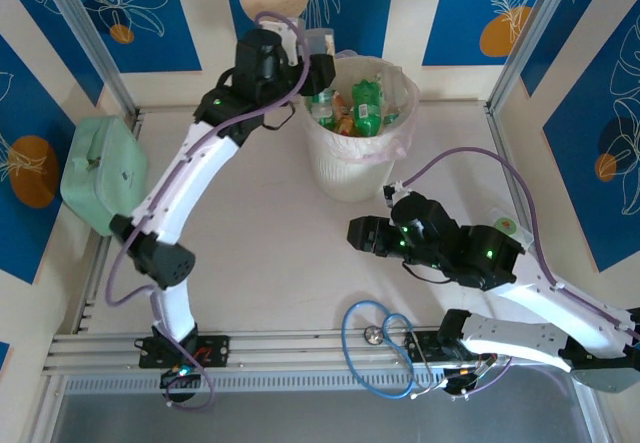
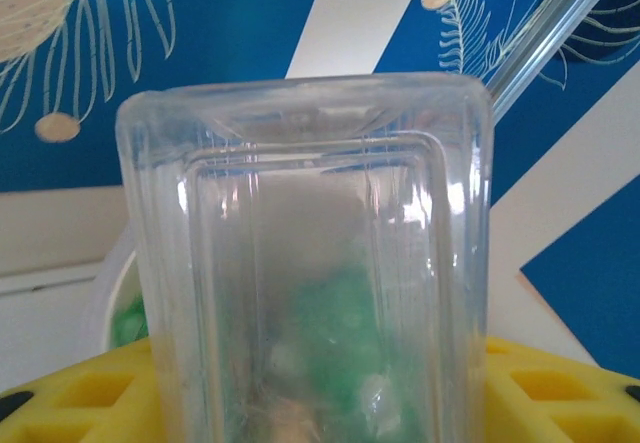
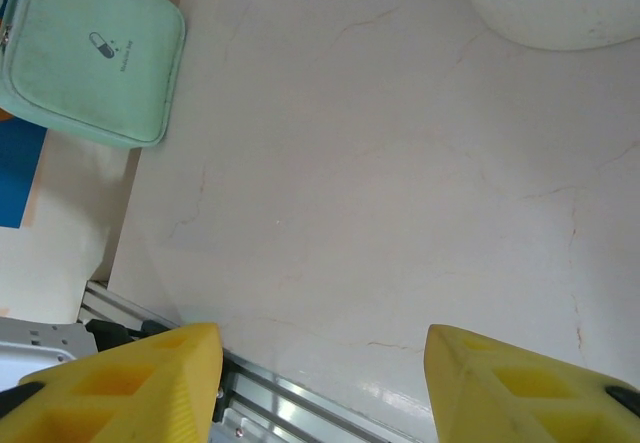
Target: Put the plastic bottles in the bin
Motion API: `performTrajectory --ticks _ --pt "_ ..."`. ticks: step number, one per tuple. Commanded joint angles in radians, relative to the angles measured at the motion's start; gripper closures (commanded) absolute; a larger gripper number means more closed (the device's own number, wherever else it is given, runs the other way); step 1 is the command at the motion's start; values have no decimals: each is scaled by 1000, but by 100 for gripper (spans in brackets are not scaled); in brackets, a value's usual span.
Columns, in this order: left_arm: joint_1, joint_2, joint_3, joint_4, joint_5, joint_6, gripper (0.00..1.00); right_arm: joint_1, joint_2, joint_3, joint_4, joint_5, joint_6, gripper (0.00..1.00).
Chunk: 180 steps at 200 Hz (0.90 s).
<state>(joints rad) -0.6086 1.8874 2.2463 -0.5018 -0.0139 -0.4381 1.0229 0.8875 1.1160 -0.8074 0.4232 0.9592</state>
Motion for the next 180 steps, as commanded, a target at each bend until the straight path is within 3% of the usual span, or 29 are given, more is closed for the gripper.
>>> performTrajectory --ticks 1,26,58,76,106,138,180 --pt "9 74 91 136 14 17 41 -18 -7 -8 0 -16 11 44" --pt "22 177 194 154 -1 20 37 -54 -13 -17 4 -51 8 44" --pt "35 292 330 88 34 24 10 -94 -27 -24 2 -83 7 43" --pt "35 287 320 88 48 22 6 -115 -35 -24 -1 -99 3 43" --pt "36 246 315 61 18 44 6 -133 -35 -18 2 -113 -2 43" --pt "36 176 288 -1 4 72 17 -133 -39 -9 7 -114 -1 43" --pt "44 -38 -39 19 -10 73 27 -162 -6 110 18 -92 -85 44"
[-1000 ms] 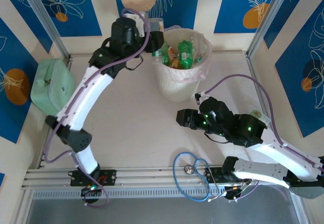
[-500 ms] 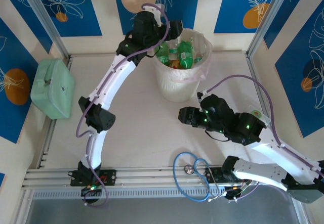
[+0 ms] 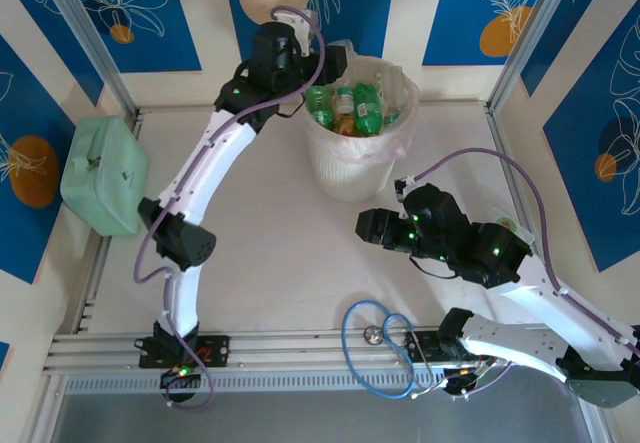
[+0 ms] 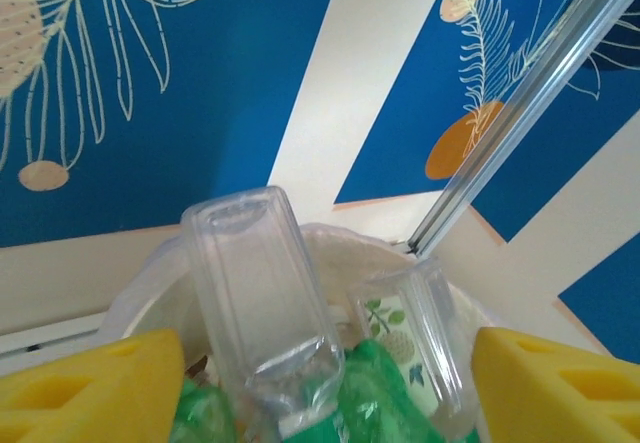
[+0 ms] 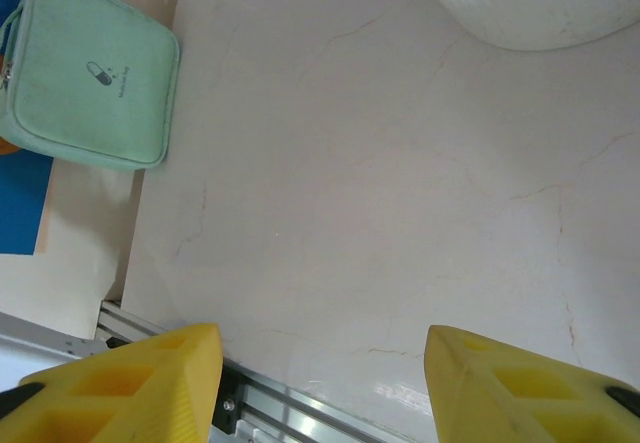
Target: Put the plastic bottles in the bin
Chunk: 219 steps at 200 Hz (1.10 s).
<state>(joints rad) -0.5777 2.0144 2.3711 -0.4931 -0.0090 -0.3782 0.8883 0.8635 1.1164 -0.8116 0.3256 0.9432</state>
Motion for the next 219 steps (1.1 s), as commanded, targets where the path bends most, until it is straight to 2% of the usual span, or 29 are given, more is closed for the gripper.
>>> performTrajectory --ticks 1,26,65,119,145,180,200,219 --pt "14 -172 -175 13 -15 12 27 -31 23 117 22 4 -73 44" --pt "16 -380 -489 81 -19 -9 28 -146 155 332 16 -43 -178 47" --pt "16 -712 -915 88 -67 -45 28 -361 491 702 -14 -193 -282 50" --pt "16 -1008 -1349 21 -53 -142 31 -445 894 1148 -48 -304 -363 56" --pt "16 -1093 -1471 -11 -27 -190 32 -463 1067 1351 -95 -312 -384 61" --pt "14 -1154 -1567 -32 10 -236 34 -507 1284 1637 -176 -326 -397 61" --pt "13 -1178 -1587 -40 4 -240 33 -539 1338 1654 -164 -351 -388 61" --pt "13 -1176 -1583 -47 6 -231 32 -564 1355 1609 -126 -424 -382 61"
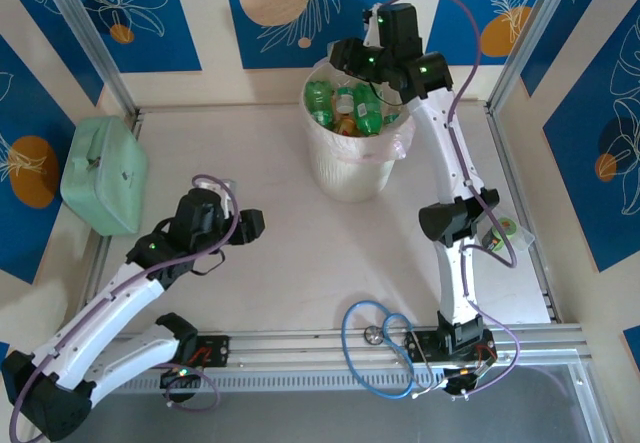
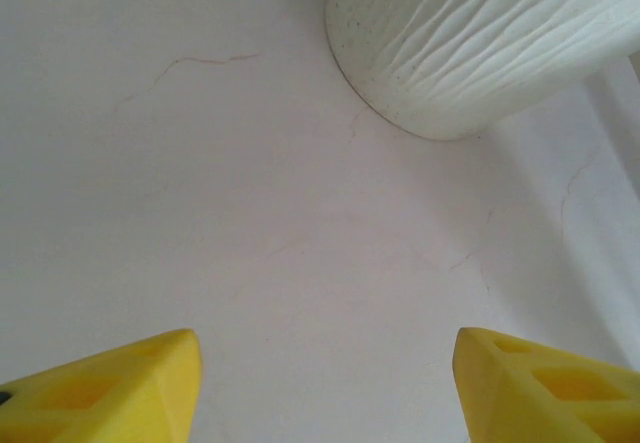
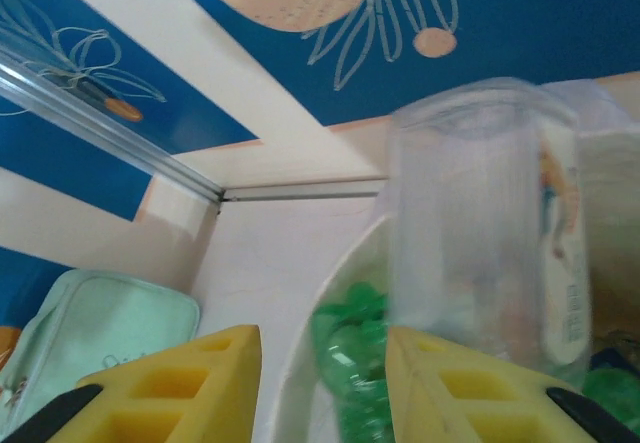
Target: Put the plastic bottles in the bin
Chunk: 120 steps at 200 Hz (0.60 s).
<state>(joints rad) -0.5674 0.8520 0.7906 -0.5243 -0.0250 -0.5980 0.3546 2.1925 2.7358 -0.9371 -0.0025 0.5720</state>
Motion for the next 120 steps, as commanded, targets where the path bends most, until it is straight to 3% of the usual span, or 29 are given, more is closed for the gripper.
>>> performTrajectory --ticks 1,33,120 --pt "3 -12 -2 -16 22 -11 32 -31 27 -12 1 -99 -12 61" --pt "4 11 13 -23 19 3 31 -22 50 -21 -17 -112 -55 61" --pt "3 46 48 -23 48 4 31 52 -6 -131 -163 212 -94 61"
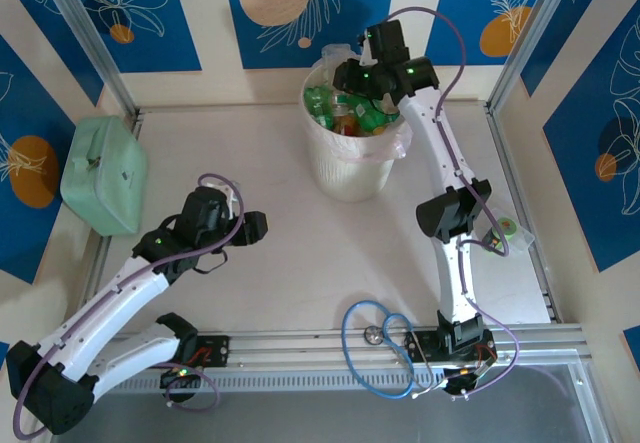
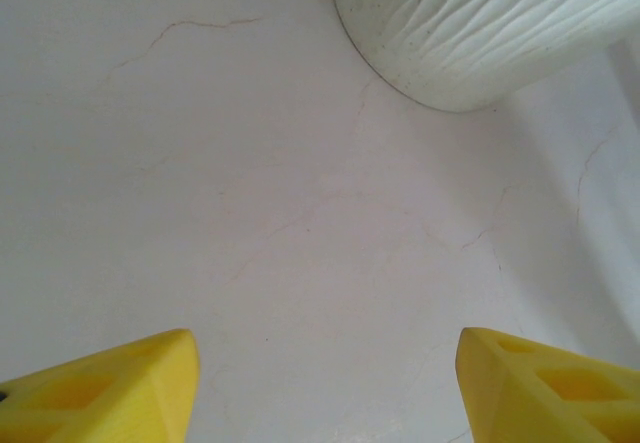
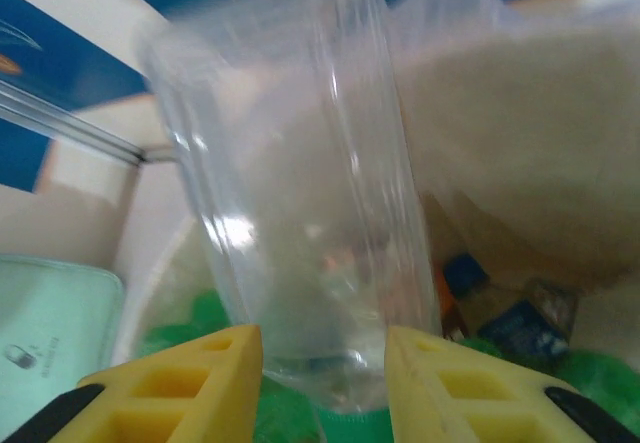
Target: Put the plastic bottles in the bin
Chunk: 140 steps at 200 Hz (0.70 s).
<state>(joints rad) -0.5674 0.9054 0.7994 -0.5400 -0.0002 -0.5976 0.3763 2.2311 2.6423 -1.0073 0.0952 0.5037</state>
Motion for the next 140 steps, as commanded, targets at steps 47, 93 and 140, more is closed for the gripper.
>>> performTrajectory --ticks 47,93,140 --pt "4 -16 67 -15 27 9 31 71 -154 -81 -40 179 1 60" --pt "3 16 71 38 29 1 30 100 -154 -105 123 256 -72 55" --pt "4 24 58 54 31 -4 30 71 53 166 35 238 -119 9"
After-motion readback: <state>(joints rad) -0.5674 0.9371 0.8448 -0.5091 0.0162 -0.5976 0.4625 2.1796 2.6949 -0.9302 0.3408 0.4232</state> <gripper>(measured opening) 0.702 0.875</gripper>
